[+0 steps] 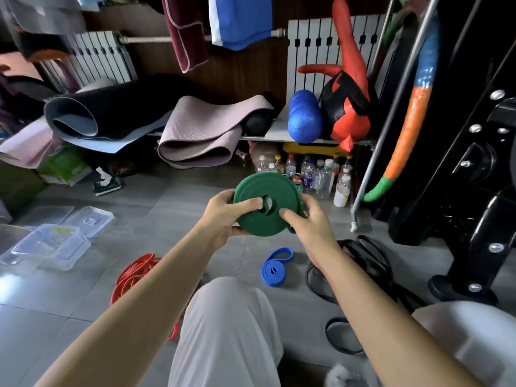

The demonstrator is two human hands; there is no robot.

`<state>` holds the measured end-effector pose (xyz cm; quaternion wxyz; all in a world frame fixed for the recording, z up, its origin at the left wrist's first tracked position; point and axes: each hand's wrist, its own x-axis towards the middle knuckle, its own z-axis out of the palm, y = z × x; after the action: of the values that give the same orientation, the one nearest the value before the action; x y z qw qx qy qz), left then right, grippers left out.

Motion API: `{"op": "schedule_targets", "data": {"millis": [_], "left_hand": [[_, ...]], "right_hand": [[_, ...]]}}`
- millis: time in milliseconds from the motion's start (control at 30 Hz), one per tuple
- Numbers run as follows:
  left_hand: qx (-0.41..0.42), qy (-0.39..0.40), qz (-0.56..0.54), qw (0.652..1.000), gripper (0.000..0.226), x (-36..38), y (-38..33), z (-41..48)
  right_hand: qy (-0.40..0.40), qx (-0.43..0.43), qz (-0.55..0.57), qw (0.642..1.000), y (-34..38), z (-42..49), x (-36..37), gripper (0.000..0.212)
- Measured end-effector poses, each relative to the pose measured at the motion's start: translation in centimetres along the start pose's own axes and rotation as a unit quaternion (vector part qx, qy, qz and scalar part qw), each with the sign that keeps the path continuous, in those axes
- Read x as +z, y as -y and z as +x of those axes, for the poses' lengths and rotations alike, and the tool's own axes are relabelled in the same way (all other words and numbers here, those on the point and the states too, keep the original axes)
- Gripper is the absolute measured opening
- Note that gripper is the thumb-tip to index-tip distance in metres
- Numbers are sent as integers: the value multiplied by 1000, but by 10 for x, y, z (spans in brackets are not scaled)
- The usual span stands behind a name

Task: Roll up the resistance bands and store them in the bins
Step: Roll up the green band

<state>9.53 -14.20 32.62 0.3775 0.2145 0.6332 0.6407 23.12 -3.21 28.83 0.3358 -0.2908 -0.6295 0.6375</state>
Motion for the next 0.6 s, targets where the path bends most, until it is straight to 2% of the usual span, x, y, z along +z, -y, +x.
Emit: {"op": "schedule_targets", "data": {"millis": [100, 200, 267, 467, 600], "left_hand": [[-17, -22, -13, 1000, 45, -11, 9, 14], [-36, -44, -1, 998, 43, -23, 26, 33], [-45, -71, 10, 996, 37, -32, 39, 52], [-115, -100, -12, 988, 40, -49, 84, 132], [-191, -79, 17, 978, 44, -47, 138, 184]], "right_hand": [[-3, 26, -104, 994, -10, 17, 5, 46], [20, 59, -96, 993, -28, 31, 20, 27], [45, 92, -106, 989, -40, 50, 33, 26], [103, 103, -323, 935, -76, 142, 48, 35], [103, 169, -354, 914, -154, 182, 47, 32]]}}
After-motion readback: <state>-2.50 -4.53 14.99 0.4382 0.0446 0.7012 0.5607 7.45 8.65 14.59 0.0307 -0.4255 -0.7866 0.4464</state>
